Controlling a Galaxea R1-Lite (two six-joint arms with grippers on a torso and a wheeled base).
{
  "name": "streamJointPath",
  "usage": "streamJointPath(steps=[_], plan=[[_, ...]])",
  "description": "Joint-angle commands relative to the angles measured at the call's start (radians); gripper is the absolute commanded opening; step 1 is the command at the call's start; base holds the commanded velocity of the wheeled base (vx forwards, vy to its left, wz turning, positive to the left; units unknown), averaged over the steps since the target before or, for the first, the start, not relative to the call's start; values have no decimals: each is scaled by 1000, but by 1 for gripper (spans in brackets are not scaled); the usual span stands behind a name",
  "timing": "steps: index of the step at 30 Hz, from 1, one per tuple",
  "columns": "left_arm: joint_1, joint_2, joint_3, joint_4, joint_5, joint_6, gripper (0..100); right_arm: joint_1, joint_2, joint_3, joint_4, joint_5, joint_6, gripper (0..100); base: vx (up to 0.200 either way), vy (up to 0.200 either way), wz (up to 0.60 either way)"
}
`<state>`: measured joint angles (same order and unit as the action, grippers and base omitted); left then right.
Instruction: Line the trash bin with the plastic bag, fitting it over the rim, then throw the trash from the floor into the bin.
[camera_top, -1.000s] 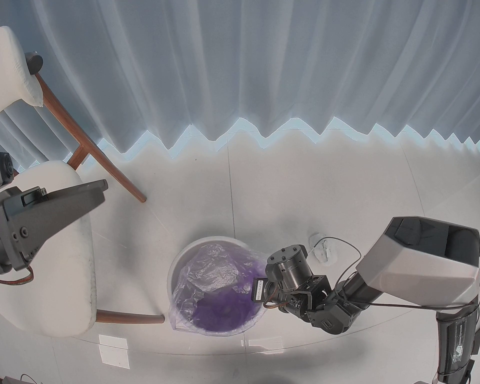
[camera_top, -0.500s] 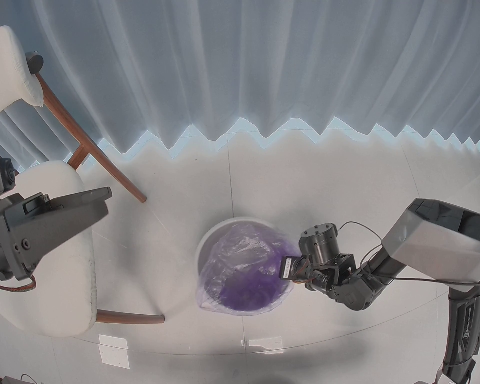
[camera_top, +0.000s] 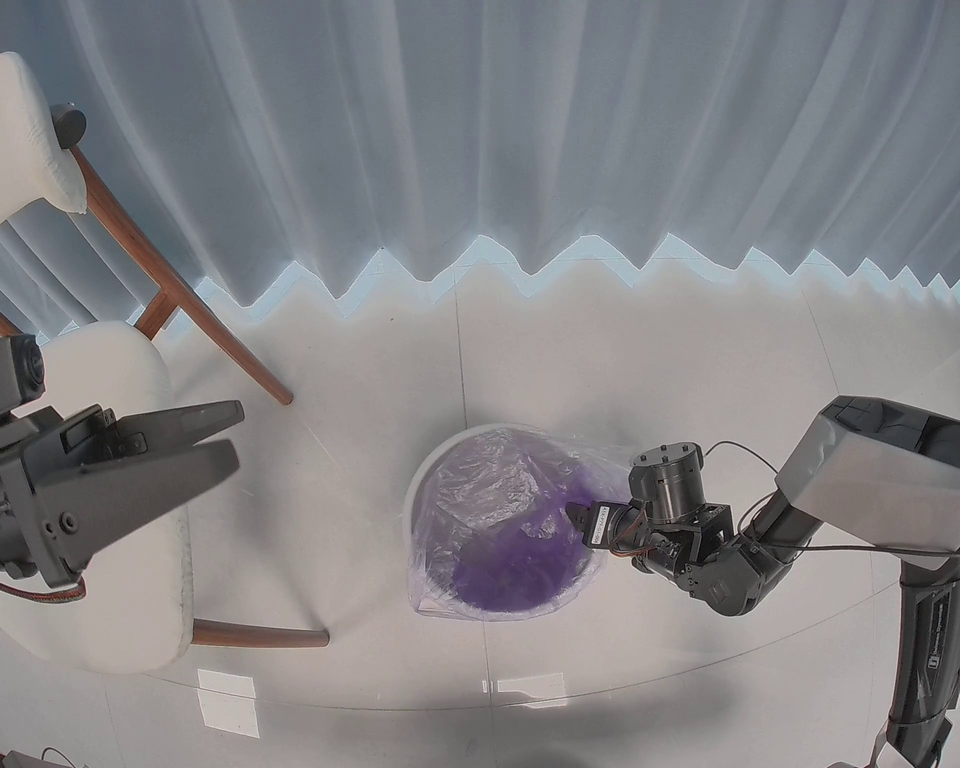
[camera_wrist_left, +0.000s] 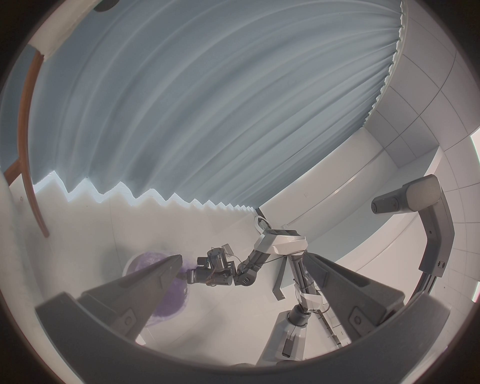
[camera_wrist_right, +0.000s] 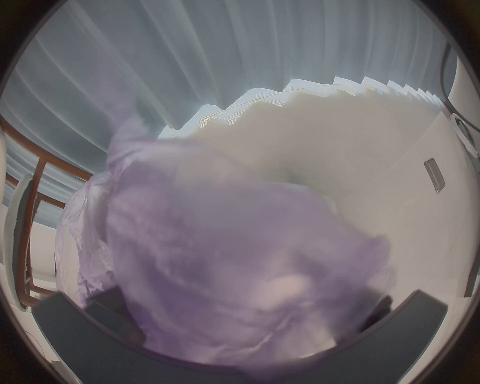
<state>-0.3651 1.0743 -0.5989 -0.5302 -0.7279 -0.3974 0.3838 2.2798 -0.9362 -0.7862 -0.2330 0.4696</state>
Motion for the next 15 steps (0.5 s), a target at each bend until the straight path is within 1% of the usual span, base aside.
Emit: streamJointPath(steps=[1,2,3,5,6,8,10,11,13,15], plan=[[-15,-2,25,1,1,0,100,9,-3,31,-51,0,0,100,0,0,0],[-15,0,47,-1,1,8,100,10,-6,54,-87,0,-5,100,0,0,0],[-17,0,50,-2,1,12,100,12,-6,59,-91,0,-5,100,0,0,0],[-17,9,59,-4,1,55,100,12,-11,77,-104,0,-5,100,0,0,0],[-17,13,62,-1,5,94,100,17,-20,92,-105,0,-5,100,0,0,0],[-17,13,79,3,12,104,100,29,-40,114,-105,0,0,100,0,0,0],[-17,21,85,4,35,103,100,33,-63,135,-107,0,1,100,0,0,0],[-17,36,77,4,58,97,100,40,-77,148,-107,0,1,100,0,0,0],[-17,84,33,6,140,52,100,56,-112,168,-107,0,3,100,0,0,0],[-32,130,-30,15,275,-20,100,70,-151,188,-105,0,20,100,0,0,0]])
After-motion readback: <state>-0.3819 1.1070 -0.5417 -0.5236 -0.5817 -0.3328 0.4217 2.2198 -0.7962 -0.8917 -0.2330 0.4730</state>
